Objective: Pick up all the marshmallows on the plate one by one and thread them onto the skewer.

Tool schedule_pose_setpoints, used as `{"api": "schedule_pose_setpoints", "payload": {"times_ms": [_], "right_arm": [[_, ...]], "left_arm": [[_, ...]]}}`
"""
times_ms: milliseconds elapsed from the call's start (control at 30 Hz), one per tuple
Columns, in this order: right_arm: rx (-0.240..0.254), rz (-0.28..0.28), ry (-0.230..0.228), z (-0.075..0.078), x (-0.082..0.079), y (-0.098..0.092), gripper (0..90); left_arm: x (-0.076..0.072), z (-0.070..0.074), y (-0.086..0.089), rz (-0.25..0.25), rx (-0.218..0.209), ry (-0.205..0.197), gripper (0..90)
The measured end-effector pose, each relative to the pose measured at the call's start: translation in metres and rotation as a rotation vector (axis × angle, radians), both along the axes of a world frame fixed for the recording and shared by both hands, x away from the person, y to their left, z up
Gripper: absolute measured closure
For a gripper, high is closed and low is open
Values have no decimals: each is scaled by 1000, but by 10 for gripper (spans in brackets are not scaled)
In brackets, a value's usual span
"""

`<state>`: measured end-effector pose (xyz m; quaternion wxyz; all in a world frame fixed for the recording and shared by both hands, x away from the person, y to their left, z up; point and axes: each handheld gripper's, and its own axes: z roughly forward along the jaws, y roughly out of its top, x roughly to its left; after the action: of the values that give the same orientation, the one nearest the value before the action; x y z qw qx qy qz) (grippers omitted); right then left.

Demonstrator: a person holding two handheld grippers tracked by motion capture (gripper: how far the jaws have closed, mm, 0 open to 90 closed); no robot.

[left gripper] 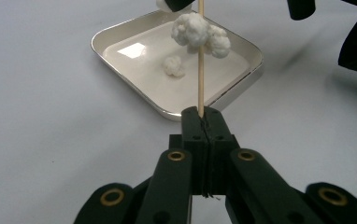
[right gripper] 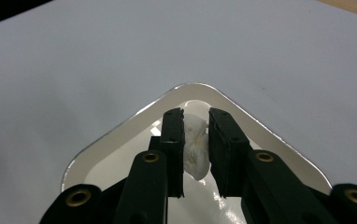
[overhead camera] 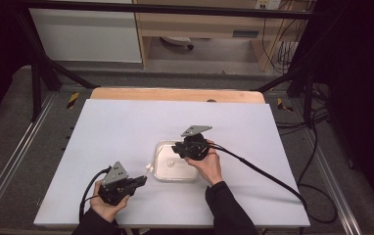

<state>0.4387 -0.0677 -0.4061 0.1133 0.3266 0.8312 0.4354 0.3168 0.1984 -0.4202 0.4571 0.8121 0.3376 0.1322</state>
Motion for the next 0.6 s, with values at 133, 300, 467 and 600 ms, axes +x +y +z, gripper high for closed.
{"api": "schedule_pose_setpoints", "payload": {"times_ms": [133,300,467,600], "right_arm": [[47,15,-13,13,-8,-8,764],[115,42,-30,31,-21,-21,764],[185,73,-43,47,-33,-32,766],[228,85,-53,57,-40,-39,766]], "left_arm": [[-1,0,-1,-8,1,-7,890],[-2,0,-3,-17,-2,-8,890],[-3,0,-7,-46,-14,-22,890],[-4,0,-8,-62,-20,-32,890]]}}
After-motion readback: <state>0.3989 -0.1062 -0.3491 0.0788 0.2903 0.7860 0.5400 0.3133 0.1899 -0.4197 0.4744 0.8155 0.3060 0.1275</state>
